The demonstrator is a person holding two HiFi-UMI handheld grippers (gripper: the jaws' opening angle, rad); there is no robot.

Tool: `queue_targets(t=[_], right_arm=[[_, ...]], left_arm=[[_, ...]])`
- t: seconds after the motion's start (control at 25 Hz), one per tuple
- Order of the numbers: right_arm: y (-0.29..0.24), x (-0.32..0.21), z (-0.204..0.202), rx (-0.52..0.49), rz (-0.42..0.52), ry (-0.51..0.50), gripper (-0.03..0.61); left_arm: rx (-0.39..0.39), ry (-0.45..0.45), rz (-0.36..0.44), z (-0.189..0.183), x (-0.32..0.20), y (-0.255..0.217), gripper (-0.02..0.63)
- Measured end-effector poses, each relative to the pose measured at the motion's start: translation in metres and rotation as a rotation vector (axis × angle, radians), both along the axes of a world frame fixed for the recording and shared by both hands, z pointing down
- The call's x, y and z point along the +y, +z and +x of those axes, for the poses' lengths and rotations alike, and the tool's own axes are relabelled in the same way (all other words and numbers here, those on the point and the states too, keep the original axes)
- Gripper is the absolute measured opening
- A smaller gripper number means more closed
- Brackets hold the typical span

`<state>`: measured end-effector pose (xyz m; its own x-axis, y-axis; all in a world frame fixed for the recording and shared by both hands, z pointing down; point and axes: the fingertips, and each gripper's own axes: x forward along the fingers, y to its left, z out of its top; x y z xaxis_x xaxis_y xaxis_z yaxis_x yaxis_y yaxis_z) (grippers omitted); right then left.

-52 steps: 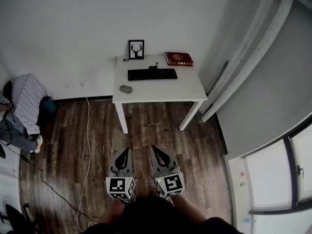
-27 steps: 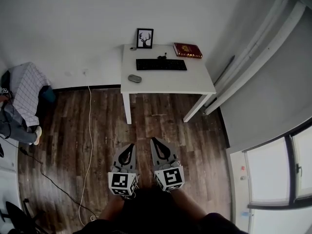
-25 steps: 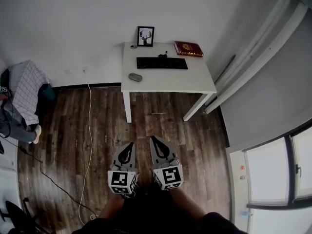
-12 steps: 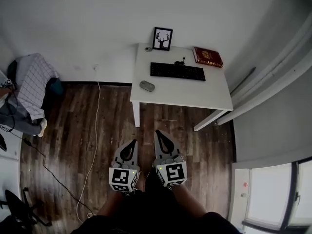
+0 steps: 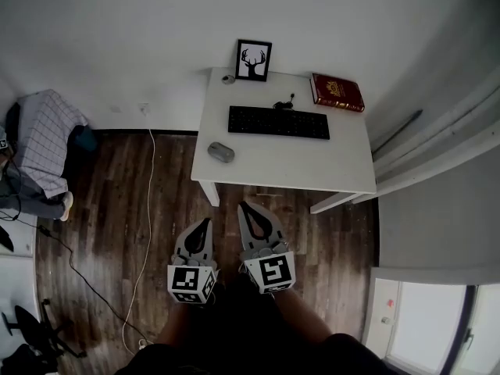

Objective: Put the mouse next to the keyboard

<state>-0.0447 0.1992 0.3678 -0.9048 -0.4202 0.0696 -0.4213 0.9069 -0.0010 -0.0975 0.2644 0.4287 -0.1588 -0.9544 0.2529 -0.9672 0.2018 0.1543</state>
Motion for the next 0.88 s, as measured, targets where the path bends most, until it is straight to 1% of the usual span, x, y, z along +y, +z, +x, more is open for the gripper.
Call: queue_targets(t=[0.12,0.24,0.36,0.48,0.56,0.72,0.88], right_arm=[[0.006,-0.029,-0.004,0.000,-0.006,0.002,0.020],[0.020,-0.042,-0.014,0.024,-0.014,-0.011,0.020],[0.031,-0.060,-0.032,0.066,-0.036,-0.022,0.020],[0.050,-0.078,-0.055,0.110,-0.020,-0.037,0.020],[0.062,-0.092,-0.070,0.139,-0.029,-0.038,0.020],[0.085,-0.119,-0.106,0.221,-0.049,-0.064,0.020],[0.120,-0.137,-0.140,0.362,-0.063,-0.111,0.021]], left_arm=[[0.000,-0.016,-0.015,-0.007,-0.019,0.005,0.002],[0.018,-0.027,-0.048,-0.018,-0.029,0.016,0.002],[0.029,-0.024,-0.059,-0.035,-0.050,0.026,0.002],[0.043,-0.008,-0.072,-0.056,-0.073,0.042,0.002],[0.052,0.008,-0.091,-0.070,-0.089,0.054,0.002],[0.043,0.054,-0.136,-0.100,-0.125,0.072,0.002],[0.058,0.088,-0.186,-0.127,-0.147,0.093,0.002]])
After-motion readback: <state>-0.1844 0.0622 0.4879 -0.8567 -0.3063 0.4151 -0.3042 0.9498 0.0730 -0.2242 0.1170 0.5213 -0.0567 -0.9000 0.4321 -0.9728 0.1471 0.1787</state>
